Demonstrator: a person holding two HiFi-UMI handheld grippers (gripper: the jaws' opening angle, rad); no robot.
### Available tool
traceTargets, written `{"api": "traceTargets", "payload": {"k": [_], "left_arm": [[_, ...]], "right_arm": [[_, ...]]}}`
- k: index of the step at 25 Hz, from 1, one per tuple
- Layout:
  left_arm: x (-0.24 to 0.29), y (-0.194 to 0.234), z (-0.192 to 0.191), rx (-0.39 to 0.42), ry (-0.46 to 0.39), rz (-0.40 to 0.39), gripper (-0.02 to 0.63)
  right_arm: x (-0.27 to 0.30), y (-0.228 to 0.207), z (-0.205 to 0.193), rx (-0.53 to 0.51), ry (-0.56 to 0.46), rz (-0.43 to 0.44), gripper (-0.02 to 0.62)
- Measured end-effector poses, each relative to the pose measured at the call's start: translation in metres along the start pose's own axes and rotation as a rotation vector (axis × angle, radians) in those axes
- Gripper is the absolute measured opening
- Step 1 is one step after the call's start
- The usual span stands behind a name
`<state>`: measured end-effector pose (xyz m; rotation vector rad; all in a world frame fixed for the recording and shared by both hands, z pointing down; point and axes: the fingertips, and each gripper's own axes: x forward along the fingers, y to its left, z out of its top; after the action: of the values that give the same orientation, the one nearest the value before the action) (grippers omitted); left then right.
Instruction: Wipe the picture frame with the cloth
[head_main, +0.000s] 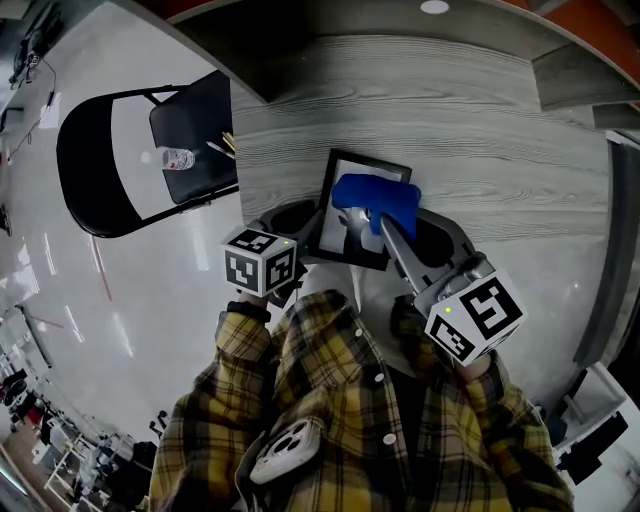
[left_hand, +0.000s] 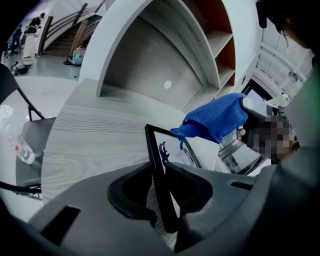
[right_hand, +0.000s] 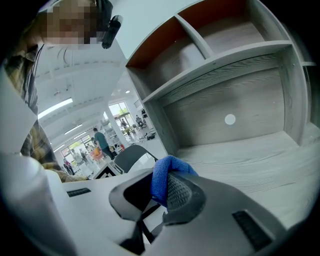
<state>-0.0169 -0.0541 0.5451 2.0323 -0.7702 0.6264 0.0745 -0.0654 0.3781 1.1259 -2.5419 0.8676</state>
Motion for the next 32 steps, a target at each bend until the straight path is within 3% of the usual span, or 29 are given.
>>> {"api": "traceTargets", "payload": {"k": [6, 14, 19, 32], "left_arm": [[0.006, 0.001, -0.009, -0.003, 0.048, -0.011, 0.077], [0.01, 0.001, -0.01, -0.07, 0.103, -0.054, 0.077], [0.012, 0.002, -0.013, -0.09, 0.125, -0.078, 0.074], [0.015, 0.003, -0.015, -0.143, 0.111, -0.088, 0.074]], "right_arm": [[0.003, 0.0, -0.001, 0.002, 0.005, 0.003, 0.041], [0.004, -0.002, -0.003, -0.003, 0.018, 0.001, 0.041], [0.014, -0.009, -0.012, -0.019, 0.071, -0.016, 0.041], [0.108, -0.023, -0.058, -0.289, 0.318, -0.03, 0.041]]}}
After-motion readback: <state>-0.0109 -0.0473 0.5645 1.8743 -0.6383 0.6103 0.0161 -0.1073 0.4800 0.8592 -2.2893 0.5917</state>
